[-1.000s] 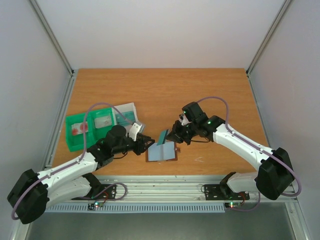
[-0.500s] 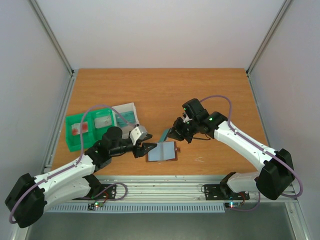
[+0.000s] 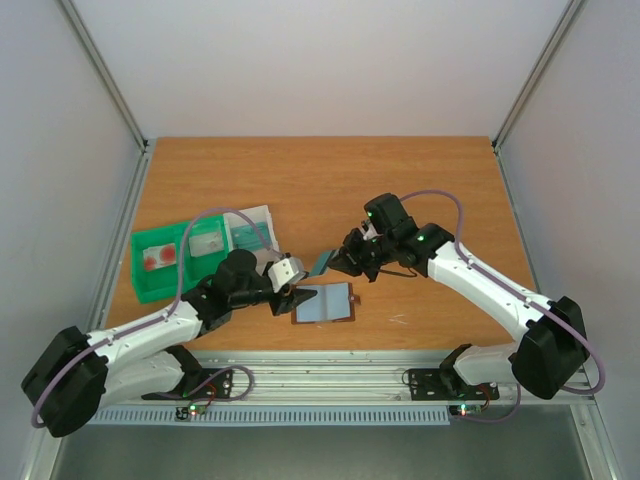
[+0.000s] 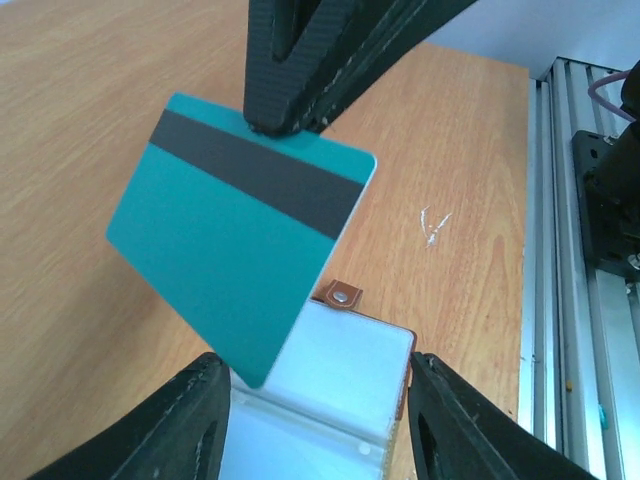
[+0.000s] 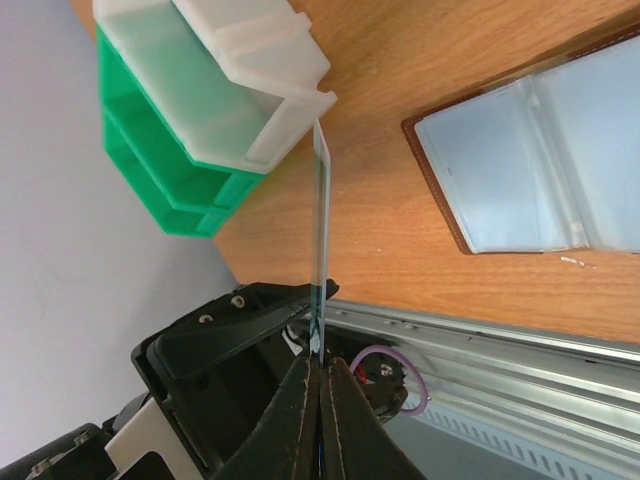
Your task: Take the credit cards out of the card holder
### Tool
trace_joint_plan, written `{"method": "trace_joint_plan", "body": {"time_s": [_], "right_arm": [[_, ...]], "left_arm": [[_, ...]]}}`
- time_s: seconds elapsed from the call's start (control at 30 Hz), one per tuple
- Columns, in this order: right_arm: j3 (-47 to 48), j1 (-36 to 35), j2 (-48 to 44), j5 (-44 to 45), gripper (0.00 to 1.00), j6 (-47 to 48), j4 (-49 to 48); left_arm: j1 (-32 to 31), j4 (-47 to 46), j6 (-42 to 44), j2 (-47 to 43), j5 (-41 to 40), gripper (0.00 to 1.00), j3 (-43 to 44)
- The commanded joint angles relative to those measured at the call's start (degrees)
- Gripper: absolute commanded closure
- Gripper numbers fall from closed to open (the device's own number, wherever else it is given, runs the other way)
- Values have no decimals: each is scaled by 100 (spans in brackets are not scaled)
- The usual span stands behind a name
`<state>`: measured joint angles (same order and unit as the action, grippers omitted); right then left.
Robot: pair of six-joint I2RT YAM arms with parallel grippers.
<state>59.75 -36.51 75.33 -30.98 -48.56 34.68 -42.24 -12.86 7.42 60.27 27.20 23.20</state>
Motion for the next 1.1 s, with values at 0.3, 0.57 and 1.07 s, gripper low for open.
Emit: {"method": "trace_joint_plan", "body": {"time_s": [0.3,0.57,1.07], "right_arm": [[51,34,216,-272,99,-121,-364],[154,39,305,-241,99,-100,-149],[139,39,394,-477,99,-242,-364]], "left_arm": [[-47,-210,576,49,-598,59,242],[-50,-276,629,-190,-1058,58,49],[-54,-386,811,-104,-729,62,-30]]}}
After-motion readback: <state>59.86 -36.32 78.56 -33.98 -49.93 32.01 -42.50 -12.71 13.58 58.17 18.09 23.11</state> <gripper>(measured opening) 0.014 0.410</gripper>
